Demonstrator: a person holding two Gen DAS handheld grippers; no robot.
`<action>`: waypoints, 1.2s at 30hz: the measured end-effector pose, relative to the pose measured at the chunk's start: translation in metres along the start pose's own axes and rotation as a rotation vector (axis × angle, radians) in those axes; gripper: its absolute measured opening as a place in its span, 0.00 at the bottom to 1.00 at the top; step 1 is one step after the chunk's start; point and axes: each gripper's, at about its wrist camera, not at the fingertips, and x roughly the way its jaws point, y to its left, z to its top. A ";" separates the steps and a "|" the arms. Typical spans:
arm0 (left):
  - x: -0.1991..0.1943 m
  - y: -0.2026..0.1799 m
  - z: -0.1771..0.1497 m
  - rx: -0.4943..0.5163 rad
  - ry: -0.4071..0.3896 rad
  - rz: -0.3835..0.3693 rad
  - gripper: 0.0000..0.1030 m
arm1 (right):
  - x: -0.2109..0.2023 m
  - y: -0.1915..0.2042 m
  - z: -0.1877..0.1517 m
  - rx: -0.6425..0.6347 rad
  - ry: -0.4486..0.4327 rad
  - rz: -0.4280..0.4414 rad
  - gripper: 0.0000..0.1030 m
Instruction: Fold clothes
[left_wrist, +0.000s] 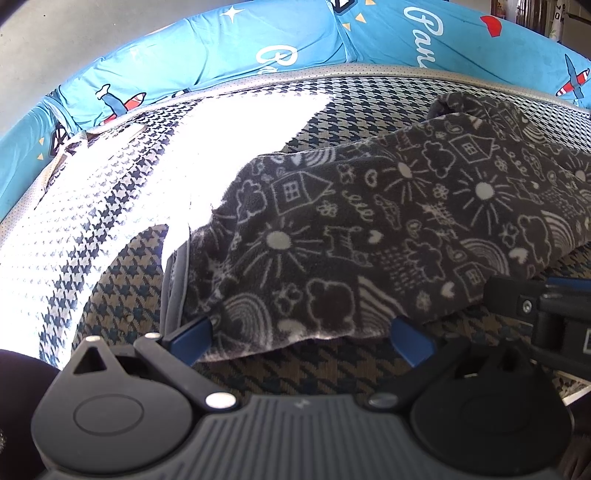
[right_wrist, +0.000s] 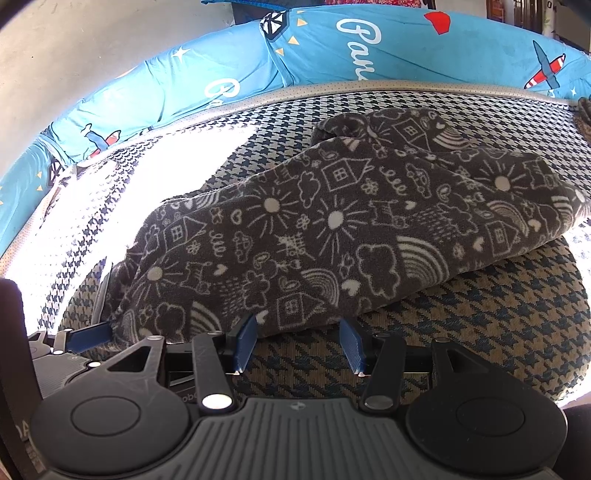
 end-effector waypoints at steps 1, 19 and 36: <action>0.000 0.000 0.000 0.000 0.000 0.000 1.00 | 0.000 0.000 0.000 -0.001 -0.001 0.000 0.48; -0.004 0.007 -0.004 -0.021 -0.001 0.013 1.00 | 0.000 0.003 -0.002 -0.018 0.004 0.009 0.48; -0.004 0.075 0.011 -0.206 -0.029 0.007 1.00 | 0.004 0.018 -0.017 -0.136 -0.146 0.142 0.66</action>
